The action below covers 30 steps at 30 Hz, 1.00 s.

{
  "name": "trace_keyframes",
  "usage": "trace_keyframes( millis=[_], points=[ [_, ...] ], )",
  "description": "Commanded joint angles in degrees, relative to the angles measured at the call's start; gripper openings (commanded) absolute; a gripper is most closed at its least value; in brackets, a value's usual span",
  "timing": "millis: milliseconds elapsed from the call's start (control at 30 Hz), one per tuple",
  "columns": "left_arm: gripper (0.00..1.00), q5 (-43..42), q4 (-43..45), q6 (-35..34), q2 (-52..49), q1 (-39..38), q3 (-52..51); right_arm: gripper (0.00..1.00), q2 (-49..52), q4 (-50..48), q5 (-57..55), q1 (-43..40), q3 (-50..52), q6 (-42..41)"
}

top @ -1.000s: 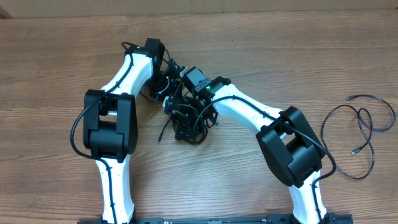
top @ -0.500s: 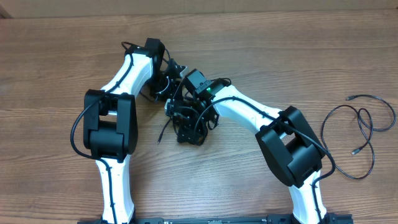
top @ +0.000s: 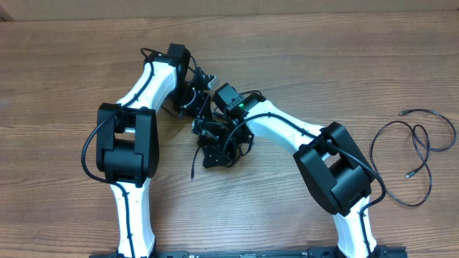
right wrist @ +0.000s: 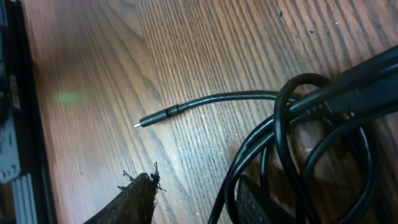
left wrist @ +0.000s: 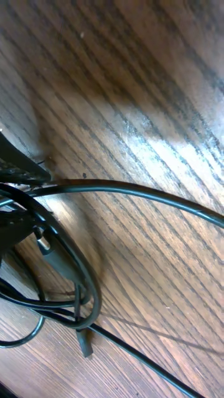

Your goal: Untangle cables

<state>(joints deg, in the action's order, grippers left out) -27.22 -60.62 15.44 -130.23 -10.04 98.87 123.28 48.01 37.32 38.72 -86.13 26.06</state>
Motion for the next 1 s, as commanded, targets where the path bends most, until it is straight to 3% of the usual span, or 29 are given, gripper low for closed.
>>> trace_keyframes(
  millis=[0, 467, 667, 967],
  points=[
    [0.16, 2.0, 0.0, 1.5, -0.6, -0.2, -0.5, 0.42, 0.4, -0.1, 1.8, -0.3, -0.5, -7.2],
    [0.2, 2.3, 0.2, 1.3, -0.6, -0.2, -0.5, 0.35, 0.4, 5.9, 15.3, -7.7, -1.7, -26.2],
    [0.2, 2.3, 0.3, 1.3, -0.6, -0.2, -0.5, 0.36, 0.4, 6.9, 19.1, -9.4, -1.7, -26.3],
    [0.2, 2.3, 0.2, 1.3, -0.6, -0.2, -0.5, 0.48, 0.4, 4.4, 4.2, -6.4, -1.6, -19.5]
  ],
)
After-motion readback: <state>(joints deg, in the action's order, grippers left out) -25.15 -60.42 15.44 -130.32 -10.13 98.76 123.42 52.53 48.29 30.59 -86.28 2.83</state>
